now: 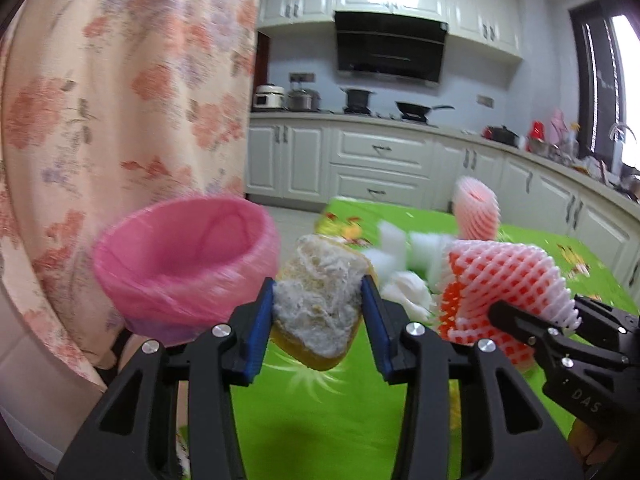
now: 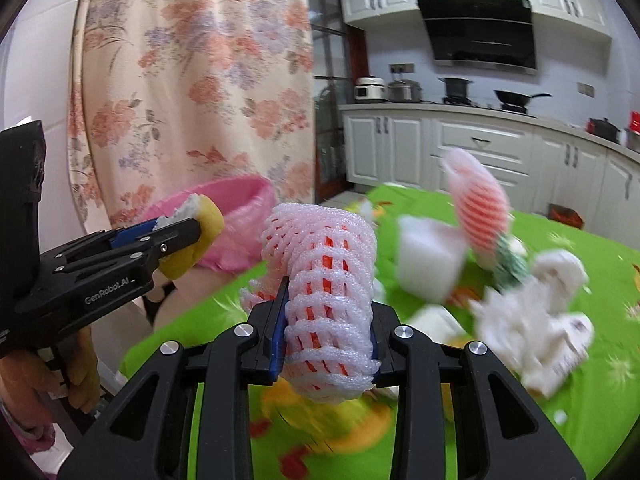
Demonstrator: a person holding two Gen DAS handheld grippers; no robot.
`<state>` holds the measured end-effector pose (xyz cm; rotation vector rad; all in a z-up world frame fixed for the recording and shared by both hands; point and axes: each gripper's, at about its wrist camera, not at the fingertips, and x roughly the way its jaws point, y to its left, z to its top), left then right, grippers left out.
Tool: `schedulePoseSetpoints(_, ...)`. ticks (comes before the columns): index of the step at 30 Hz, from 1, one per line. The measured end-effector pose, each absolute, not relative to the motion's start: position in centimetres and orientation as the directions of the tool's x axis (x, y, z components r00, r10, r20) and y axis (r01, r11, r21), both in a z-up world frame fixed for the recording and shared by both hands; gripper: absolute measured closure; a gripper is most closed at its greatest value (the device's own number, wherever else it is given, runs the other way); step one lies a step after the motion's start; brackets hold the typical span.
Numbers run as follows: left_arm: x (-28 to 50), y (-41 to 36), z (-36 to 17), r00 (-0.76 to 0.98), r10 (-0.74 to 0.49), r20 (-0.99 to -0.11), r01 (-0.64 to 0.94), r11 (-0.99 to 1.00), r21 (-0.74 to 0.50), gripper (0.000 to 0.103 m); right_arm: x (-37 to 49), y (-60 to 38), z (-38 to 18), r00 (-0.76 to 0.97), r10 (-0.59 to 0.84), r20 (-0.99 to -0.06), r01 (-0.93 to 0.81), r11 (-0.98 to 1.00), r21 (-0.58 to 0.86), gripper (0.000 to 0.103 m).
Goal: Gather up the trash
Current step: 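Carry both held items to the pink bin and open both grippers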
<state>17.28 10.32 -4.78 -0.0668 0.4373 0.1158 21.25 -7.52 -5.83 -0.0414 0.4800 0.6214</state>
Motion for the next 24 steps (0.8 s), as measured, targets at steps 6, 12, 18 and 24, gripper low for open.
schedulePoseSetpoints(6, 17.2, 14.2, -2.8, 0.899, 0.199, -0.389, -0.223, 0.975, -0.016, 0.061, 23.0, -2.5, -3.9, 0.675, 0.617, -0.405, -0.649, 0.757, 0.073, 0.072)
schedulePoseSetpoints(12, 19.1, 19.2, -1.1, 0.882, 0.27, -0.387, -0.291, 0.957, 0.006, 0.059, 27.1, 2.3, -2.3, 0.624, 0.673, -0.397, -0.695, 0.711, 0.112, 0.072)
schedulePoseSetpoints(18, 22.2, 24.6, -1.3, 0.853, 0.271, -0.447, -0.33, 0.942, -0.057, 0.059, 30.8, 7.2, -1.3, 0.583, 0.708, -0.399, -0.73, 0.672, 0.126, 0.071)
schedulePoseSetpoints(24, 24.7, 27.2, -2.7, 0.823, 0.293, -0.487, -0.367, 0.928, -0.063, 0.057, 34.4, 11.0, -2.9, 0.551, 0.699, -0.456, -0.729, 0.669, 0.145, 0.067)
